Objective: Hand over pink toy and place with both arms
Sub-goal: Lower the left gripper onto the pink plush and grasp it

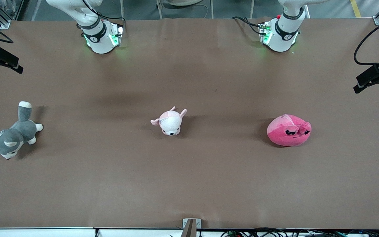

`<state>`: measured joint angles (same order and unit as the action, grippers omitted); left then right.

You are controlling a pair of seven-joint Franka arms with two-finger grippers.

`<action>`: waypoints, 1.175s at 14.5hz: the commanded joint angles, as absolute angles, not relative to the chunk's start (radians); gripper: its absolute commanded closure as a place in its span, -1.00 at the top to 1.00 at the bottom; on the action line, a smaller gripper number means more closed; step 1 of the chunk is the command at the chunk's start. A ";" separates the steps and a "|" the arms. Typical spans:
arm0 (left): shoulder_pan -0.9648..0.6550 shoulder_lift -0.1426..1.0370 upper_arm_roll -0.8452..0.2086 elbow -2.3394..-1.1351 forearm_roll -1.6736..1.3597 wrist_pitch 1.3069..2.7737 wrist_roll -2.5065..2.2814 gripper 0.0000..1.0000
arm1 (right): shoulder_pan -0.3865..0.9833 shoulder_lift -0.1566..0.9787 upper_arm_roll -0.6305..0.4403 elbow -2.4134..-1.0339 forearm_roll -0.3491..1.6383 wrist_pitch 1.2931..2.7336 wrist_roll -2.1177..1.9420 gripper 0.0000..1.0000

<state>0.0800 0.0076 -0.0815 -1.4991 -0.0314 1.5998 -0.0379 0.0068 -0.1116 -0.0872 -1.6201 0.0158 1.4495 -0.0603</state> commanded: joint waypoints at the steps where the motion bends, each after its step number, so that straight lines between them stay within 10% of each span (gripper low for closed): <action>1: 0.080 0.011 -0.084 -1.485 -0.026 1.594 -0.046 1.00 | 0.003 -0.141 -0.083 -1.654 0.031 1.456 -0.063 1.00; 17: 0.092 0.078 -0.078 -1.497 -0.104 1.551 -0.232 1.00 | 0.003 -0.132 -0.083 -1.621 0.029 1.457 -0.066 1.00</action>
<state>0.0893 0.0627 -0.0781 -1.5023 -0.0876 1.5500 -0.2197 0.0068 -0.1121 -0.0864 -1.6166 0.0161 1.4544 -0.0603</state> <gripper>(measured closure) 0.000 0.000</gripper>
